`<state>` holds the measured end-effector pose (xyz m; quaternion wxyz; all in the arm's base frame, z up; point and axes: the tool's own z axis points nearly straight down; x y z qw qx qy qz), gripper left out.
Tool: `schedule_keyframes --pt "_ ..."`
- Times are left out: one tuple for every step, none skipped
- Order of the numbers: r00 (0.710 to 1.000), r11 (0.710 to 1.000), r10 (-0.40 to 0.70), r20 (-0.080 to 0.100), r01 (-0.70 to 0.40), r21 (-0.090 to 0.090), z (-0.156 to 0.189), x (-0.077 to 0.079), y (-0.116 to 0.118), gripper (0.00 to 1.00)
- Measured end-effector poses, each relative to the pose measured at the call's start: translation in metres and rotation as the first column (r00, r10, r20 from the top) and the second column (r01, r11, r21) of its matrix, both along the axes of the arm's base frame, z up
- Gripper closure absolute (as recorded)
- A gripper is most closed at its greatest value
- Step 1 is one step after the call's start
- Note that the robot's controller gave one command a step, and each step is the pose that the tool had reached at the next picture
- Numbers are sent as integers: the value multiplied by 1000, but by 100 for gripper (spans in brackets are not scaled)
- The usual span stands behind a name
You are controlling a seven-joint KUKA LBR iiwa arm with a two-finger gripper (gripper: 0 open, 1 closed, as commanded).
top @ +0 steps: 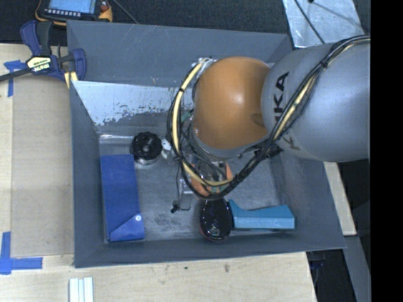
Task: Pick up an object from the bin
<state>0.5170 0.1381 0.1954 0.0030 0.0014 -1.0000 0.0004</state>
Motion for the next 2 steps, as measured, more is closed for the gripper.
schedule_keyframes --pt "1000 1000 -3 8 3 2 5 2 -1 0" --pt "1000 1000 -22 13 22 5 -16 3 -32 0"
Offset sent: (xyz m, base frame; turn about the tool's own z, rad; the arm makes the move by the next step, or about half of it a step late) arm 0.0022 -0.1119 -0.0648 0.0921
